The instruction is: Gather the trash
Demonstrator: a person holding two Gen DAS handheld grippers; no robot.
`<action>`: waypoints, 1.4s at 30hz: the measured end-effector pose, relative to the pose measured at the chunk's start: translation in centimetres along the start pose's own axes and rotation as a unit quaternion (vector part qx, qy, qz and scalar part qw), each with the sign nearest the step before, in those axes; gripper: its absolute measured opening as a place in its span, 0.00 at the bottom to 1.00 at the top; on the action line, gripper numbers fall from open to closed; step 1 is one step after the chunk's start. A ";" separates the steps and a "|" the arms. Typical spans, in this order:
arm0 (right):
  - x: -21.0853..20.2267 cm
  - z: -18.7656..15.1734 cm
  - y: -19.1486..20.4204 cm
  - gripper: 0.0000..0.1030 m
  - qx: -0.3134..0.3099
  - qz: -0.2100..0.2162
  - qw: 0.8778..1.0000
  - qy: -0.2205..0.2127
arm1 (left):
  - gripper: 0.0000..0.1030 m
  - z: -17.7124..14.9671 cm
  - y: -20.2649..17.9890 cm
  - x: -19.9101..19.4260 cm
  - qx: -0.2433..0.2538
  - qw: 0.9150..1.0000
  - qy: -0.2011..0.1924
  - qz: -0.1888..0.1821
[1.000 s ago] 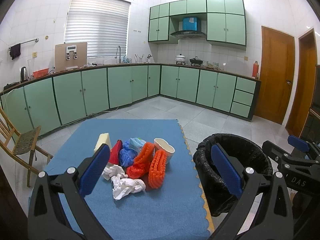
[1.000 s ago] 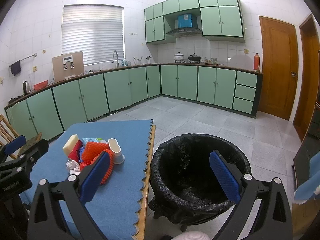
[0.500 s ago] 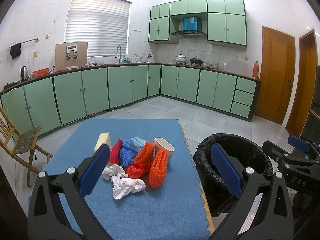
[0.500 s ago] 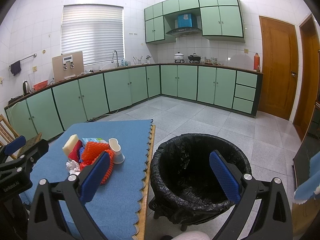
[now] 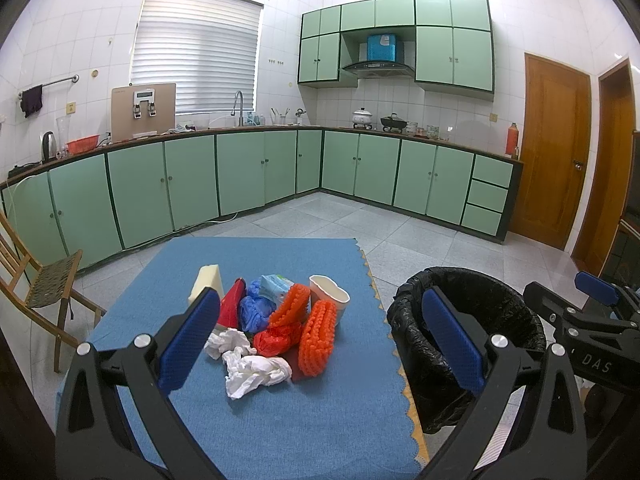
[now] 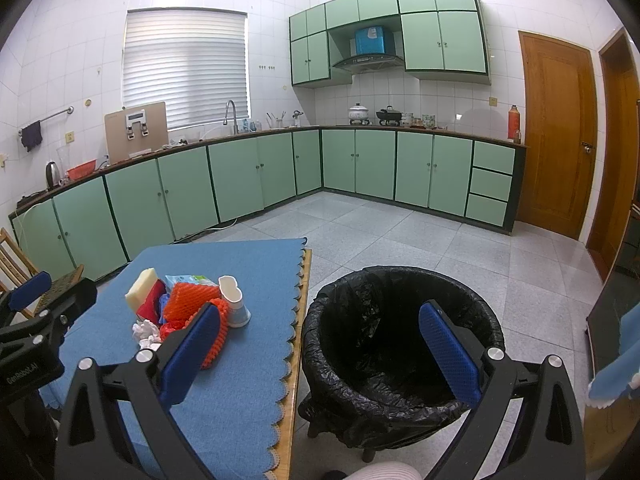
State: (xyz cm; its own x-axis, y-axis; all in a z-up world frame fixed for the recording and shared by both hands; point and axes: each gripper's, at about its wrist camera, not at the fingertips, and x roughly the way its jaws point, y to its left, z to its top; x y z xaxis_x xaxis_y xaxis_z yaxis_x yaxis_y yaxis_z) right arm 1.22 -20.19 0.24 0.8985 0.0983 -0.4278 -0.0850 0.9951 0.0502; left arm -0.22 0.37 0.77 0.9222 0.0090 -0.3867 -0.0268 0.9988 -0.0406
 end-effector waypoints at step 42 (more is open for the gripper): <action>3.3 -1.7 2.3 0.94 0.003 0.009 1.000 0.019 | 0.95 -1.7 4.8 2.2 -0.011 0.998 0.024 0.055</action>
State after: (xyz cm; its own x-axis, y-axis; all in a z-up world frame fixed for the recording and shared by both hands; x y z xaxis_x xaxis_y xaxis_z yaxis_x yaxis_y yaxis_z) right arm 3.28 -17.55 -2.56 0.8798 0.1169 -0.4607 -0.0989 0.9931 0.0631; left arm 1.02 5.13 -1.81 0.8936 0.1162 -0.4335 -0.1359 0.9906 -0.0146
